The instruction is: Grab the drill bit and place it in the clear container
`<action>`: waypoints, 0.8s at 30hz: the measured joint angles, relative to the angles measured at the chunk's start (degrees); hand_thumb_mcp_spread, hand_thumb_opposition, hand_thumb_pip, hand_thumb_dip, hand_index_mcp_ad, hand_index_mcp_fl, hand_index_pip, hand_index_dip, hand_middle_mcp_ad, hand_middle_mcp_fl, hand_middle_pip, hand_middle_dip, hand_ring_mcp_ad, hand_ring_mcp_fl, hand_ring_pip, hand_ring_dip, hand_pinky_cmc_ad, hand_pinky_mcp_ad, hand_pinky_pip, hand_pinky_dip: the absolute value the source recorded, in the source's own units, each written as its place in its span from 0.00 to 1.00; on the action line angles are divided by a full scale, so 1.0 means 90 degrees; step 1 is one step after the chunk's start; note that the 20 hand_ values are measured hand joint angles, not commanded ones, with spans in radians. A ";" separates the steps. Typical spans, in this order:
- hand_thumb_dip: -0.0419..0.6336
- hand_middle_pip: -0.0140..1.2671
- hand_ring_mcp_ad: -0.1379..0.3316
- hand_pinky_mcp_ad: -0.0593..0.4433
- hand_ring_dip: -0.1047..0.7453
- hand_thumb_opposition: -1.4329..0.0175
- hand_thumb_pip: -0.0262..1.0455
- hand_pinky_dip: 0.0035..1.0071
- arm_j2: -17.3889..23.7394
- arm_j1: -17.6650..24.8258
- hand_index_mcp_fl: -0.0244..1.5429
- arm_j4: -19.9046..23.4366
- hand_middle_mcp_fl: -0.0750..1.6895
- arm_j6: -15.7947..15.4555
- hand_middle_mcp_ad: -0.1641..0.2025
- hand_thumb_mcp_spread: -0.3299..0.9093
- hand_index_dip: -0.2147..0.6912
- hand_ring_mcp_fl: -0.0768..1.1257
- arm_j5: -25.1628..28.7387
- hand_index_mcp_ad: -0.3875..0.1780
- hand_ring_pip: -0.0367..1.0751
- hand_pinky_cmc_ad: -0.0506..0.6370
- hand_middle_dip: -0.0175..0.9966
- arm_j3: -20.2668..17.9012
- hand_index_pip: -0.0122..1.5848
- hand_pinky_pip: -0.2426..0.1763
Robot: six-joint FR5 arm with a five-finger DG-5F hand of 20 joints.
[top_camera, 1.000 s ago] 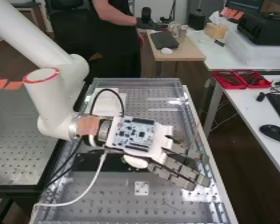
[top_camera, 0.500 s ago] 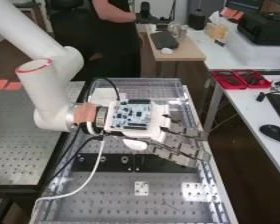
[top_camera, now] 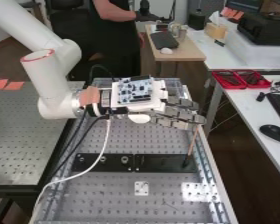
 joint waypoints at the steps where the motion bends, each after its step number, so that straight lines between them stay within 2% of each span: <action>1: 0.46 0.11 0.84 0.52 0.14 0.33 0.49 0.19 0.0017 0.0051 0.51 0.0006 0.26 0.0001 0.62 0.70 0.37 0.13 -0.0033 0.51 0.12 0.51 0.21 -0.0021 0.80 0.44; 24: 0.46 0.11 0.84 0.52 0.14 0.33 0.49 0.19 0.0211 0.0785 0.51 0.0028 0.26 0.0172 0.62 0.70 0.37 0.13 -0.0549 0.51 0.12 0.51 0.21 -0.0131 0.80 0.43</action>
